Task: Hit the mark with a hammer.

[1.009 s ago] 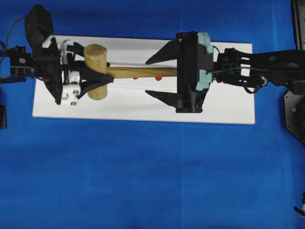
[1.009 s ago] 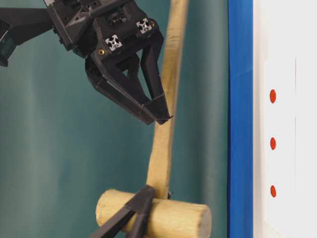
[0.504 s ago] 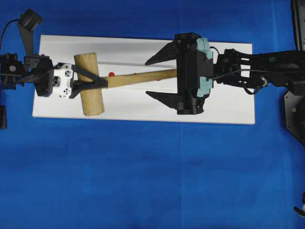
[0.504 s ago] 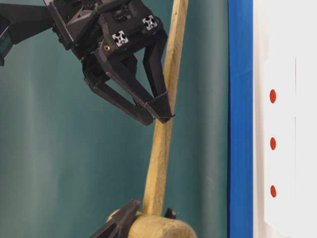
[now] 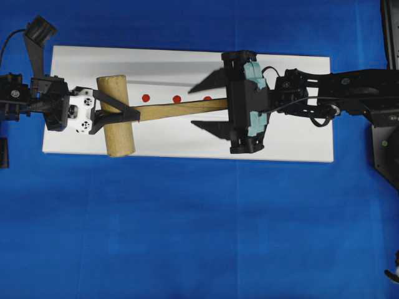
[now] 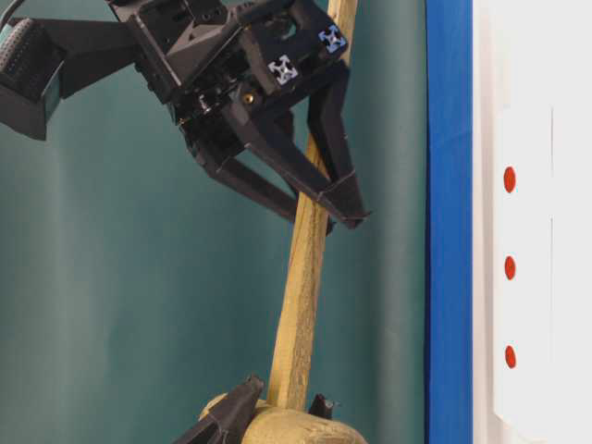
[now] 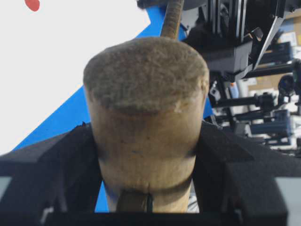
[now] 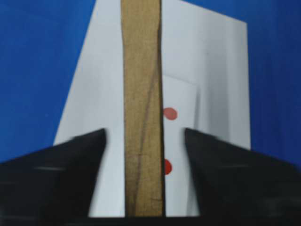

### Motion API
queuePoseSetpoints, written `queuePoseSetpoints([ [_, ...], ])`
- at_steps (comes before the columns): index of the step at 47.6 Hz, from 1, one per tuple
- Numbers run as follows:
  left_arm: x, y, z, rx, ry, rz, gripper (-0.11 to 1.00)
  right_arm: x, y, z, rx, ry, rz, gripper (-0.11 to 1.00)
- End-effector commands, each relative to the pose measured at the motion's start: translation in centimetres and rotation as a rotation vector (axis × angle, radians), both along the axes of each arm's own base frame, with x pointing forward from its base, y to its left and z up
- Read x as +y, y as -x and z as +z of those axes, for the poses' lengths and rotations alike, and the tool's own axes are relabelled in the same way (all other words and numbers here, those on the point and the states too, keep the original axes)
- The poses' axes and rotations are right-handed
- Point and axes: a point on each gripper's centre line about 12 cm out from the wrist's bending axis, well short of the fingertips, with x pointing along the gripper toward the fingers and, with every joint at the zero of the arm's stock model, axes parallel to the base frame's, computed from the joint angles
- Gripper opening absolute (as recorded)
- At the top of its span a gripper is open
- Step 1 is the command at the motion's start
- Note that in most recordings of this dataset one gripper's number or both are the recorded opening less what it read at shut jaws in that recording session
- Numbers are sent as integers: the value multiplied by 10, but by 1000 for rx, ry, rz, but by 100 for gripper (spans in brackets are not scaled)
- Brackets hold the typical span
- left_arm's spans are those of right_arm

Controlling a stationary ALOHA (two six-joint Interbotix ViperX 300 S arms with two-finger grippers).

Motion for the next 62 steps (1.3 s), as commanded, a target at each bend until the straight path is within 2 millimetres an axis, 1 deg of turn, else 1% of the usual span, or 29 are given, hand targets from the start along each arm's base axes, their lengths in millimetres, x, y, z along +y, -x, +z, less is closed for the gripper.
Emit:
queuePoseSetpoints([
  [1, -2, -4, 11, -38, 0, -6, 45, 0, -4, 12, -32, 9, 6, 30],
  [4, -3, -4, 12, -40, 0, -10, 45, 0, -4, 12, -32, 10, 6, 14],
  [6, -4, -5, 13, -43, -1, -15, 45, 0, -4, 12, -32, 10, 6, 7],
  [7, -4, -5, 13, -44, -1, -15, 45, 0, -4, 12, -32, 10, 6, 7],
  [26, -3, -7, 12, -29, -10, -14, 45, 0, -4, 13, -36, 8, 4, 7],
  [42, -1, -12, 4, 60, -35, -18, 47, 0, -5, 15, -38, 3, 3, 7],
  [43, -1, -12, 4, 67, -39, -20, 48, 0, -5, 15, -40, 4, 3, 7],
  [44, -1, -12, 3, 72, -41, -21, 52, 0, -5, 15, -39, 2, 3, 7],
  [49, -1, -12, 4, 80, -50, -24, 80, 0, -5, 15, -41, -5, -1, 7],
  [51, -1, -11, 3, 86, -55, -27, 87, 0, -5, 15, -41, -9, -3, 7],
  [53, -1, -10, 2, 94, -59, -29, 87, 0, -5, 15, -41, -12, -4, 7],
  [58, 0, -3, -2, 143, -59, -29, 81, 0, -6, 16, -44, -21, -9, 7],
  [62, 1, 4, -3, 173, -60, -26, 81, 0, -5, 16, -42, -31, -13, 7],
])
